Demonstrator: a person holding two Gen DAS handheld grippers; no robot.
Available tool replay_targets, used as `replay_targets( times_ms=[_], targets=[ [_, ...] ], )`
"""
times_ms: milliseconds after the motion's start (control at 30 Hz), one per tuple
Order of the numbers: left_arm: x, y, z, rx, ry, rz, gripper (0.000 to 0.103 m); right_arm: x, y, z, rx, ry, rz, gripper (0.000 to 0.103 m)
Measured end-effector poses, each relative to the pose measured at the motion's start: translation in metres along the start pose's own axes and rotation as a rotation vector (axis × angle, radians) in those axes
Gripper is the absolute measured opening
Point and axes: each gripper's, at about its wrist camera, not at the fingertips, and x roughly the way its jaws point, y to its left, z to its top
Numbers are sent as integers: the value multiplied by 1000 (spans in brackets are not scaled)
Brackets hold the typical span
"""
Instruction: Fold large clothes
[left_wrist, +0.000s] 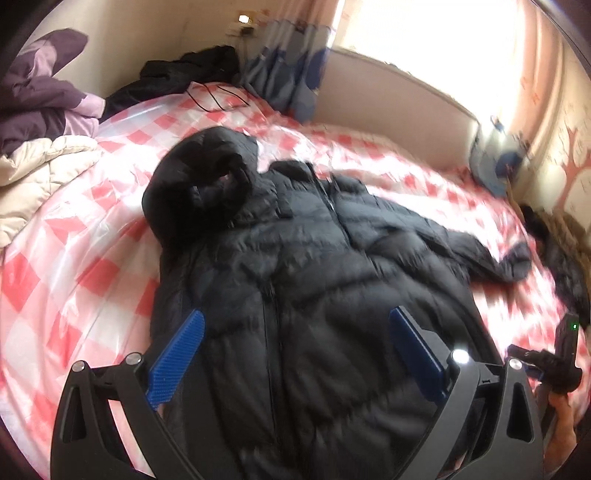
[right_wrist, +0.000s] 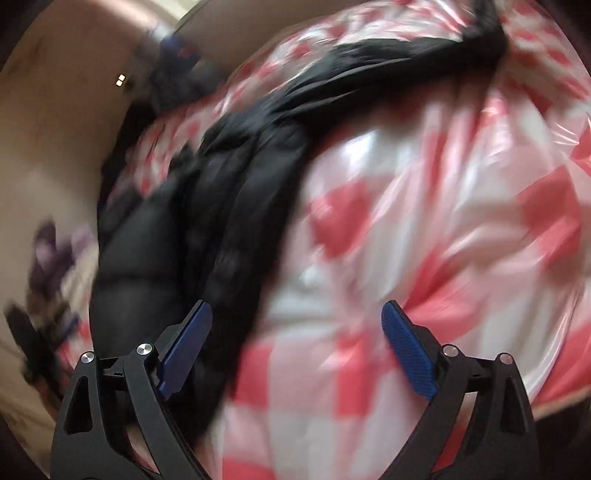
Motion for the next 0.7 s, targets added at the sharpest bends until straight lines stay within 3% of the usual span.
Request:
replay_targets(
  times_ms=[67, 100, 133, 167, 200, 300, 367, 467, 567, 667, 700],
  targets=[
    [-22, 4, -21, 24, 11, -3, 96, -24, 36, -11, -179, -112, -166, 90],
    [-29, 8, -31, 37, 29, -9, 96, -38, 48, -17, -215, -184, -192, 90],
    [-35, 13, -43, 49, 57, -16, 96, -45, 50, -17, -170, -195, -86, 90],
    [-41, 20, -55, 56, 81, -23, 96, -38, 51, -13, -109, -134, -24, 90],
    [-44, 24, -62, 58, 98, -21, 96, -25, 51, -9, -69, -69, -10, 90],
    [-52, 46, -83, 10, 170, 2, 96, 10, 42, -5, 32, 9, -13, 90],
    [-57, 72, -97, -128, 223, -37, 96, 29, 35, -5, 137, 54, 12, 90],
    [-52, 102, -117, -309, 295, -118, 96, 42, 45, -16, 162, 81, 84, 90],
    [-34, 106, -126, -330, 311, -118, 96, 40, 58, -32, 174, 93, 132, 90],
    [-14, 92, -124, -334, 340, -189, 95, 35, 63, -44, 220, 94, 153, 90],
    [-12, 84, -120, -313, 340, -213, 89, 33, 64, -47, 229, 90, 161, 90]
  ],
)
